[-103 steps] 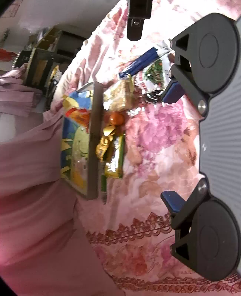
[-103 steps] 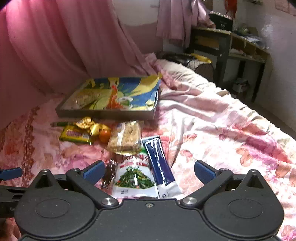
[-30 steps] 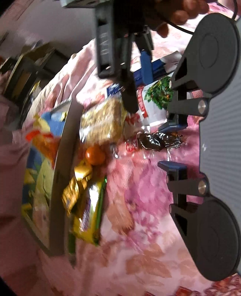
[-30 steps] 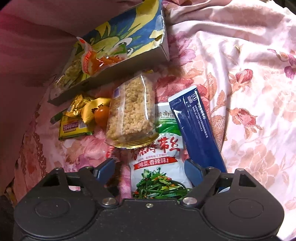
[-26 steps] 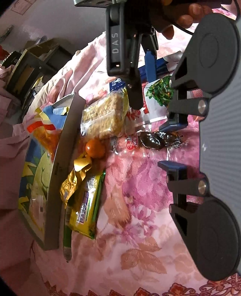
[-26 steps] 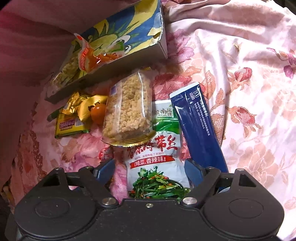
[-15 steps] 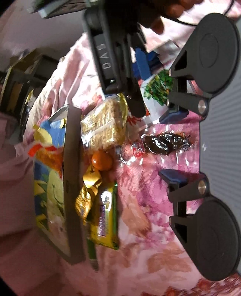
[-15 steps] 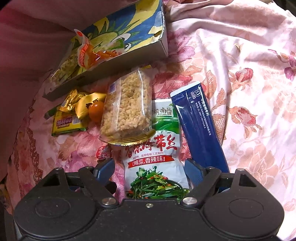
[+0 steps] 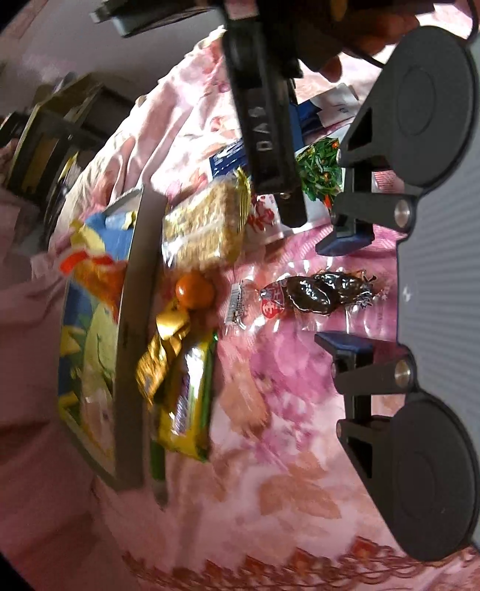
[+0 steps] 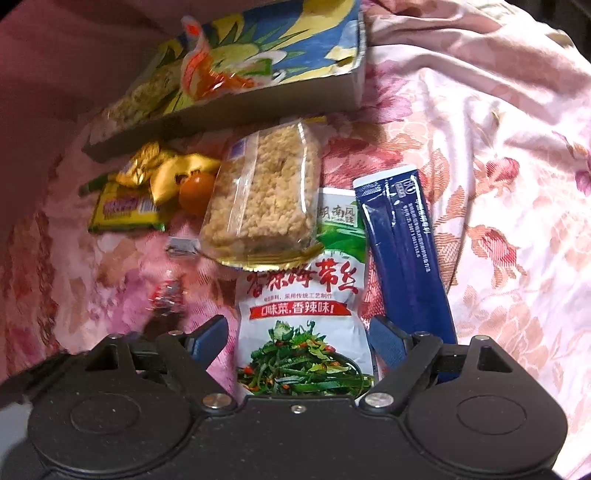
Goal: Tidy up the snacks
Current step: 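Lower the left tool onto the dark wrapped candy while the right tool reaches the green vegetable pouch, then close the left tool on the dark candy while the right tool grasps the vegetable pouch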
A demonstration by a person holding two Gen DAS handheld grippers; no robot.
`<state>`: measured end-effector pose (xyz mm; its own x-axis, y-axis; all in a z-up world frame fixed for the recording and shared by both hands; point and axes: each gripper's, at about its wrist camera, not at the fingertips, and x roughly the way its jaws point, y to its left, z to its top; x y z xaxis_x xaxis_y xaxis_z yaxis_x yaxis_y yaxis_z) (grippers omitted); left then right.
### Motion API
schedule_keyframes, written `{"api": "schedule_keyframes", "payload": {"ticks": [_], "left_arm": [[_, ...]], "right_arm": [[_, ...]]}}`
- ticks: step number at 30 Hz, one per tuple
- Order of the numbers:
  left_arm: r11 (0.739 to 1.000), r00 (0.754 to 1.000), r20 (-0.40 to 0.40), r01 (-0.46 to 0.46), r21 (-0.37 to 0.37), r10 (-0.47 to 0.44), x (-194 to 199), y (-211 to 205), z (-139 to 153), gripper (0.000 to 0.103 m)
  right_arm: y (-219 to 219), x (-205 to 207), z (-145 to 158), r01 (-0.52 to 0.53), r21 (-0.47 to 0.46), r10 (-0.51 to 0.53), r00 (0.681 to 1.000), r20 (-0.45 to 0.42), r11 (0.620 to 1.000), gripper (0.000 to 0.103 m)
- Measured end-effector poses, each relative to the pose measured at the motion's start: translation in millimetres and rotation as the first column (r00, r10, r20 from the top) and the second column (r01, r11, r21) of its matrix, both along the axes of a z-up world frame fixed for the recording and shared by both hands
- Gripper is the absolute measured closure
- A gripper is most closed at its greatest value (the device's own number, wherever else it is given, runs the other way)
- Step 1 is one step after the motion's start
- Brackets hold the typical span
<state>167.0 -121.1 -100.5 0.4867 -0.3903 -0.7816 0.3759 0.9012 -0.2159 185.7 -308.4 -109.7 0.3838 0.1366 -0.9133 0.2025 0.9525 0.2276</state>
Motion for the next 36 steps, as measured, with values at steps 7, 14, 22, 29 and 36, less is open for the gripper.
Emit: {"api": "schedule_keyframes", "payload": {"ticks": [7, 14, 22, 29, 36], "left_arm": [[1.000, 1.000, 0.028, -0.013, 0.029, 0.012, -4, 0, 0, 0.055], [0.999, 0.999, 0.050, 0.000, 0.046, -0.002, -12, -6, 1, 0.055], [1.000, 0.998, 0.058, -0.011, 0.007, 0.011, -27, 3, 13, 0.055], [1.000, 0.997, 0.069, -0.019, -0.022, 0.021, -39, 9, 21, 0.055], [0.997, 0.996, 0.075, -0.051, -0.051, 0.055, -46, 18, 28, 0.055]], "right_arm": [[18, -1, -3, -0.082, -0.120, 0.082, 0.997, -0.006, 0.989, 0.025], [12, -12, 9, -0.044, -0.084, 0.045, 0.999, 0.006, 0.995, 0.059], [17, -41, 25, -0.017, -0.063, 0.020, 0.999, 0.039, 0.998, 0.064], [9, -65, 40, 0.045, 0.031, -0.048, 0.995, 0.093, 0.998, 0.064], [9, -83, 54, 0.071, 0.138, -0.092, 0.985, 0.148, 0.988, 0.064]]}}
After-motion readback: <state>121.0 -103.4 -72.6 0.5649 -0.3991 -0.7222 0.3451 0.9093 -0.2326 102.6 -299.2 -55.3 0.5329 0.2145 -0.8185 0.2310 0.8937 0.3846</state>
